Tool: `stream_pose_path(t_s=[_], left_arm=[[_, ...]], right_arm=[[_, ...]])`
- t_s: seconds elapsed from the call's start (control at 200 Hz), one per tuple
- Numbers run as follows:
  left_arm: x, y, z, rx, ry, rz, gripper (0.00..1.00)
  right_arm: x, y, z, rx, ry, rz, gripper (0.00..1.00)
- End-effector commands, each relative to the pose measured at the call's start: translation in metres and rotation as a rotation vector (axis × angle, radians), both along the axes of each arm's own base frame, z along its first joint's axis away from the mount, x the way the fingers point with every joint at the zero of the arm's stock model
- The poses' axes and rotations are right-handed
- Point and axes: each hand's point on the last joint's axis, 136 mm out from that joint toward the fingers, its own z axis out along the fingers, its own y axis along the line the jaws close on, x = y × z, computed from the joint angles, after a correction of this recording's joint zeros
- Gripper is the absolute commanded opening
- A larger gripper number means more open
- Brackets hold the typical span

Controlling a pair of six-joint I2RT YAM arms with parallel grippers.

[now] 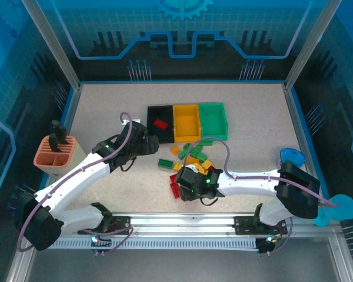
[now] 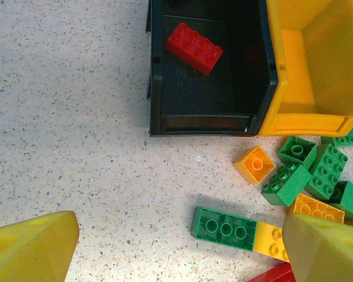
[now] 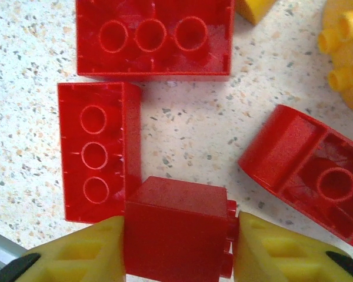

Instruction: Sort the legos into containers by color

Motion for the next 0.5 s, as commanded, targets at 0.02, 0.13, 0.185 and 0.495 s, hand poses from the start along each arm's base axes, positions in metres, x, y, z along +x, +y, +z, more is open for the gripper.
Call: stream_pose_path(t_s=[0.02, 0.13, 0.185, 0.495], left_arm=[[-0.003, 0.005, 0.0, 0.011, -0.014, 0.015, 0.9], [-0.004, 0.007, -0.001, 0.016, -0.014, 0.018, 0.9], [-0.006, 0.009, -0.001, 0.021, -0.015, 0.021, 0.9], [-0.019, 0.017, -0.008, 0.006, -0.009, 0.032, 0.91]], right_arm=[[-0.001, -0.004, 0.006, 0.004, -0.021, -0.013, 0.41], [0.005, -0.002, 0.017, 0.011, -0.049, -0.005, 0.41], [0.008, -0.001, 0.022, 0.014, -0.06, -0.002, 0.41], [0.056, 0.012, 0.072, 0.074, -0.167, 0.01, 0.42]])
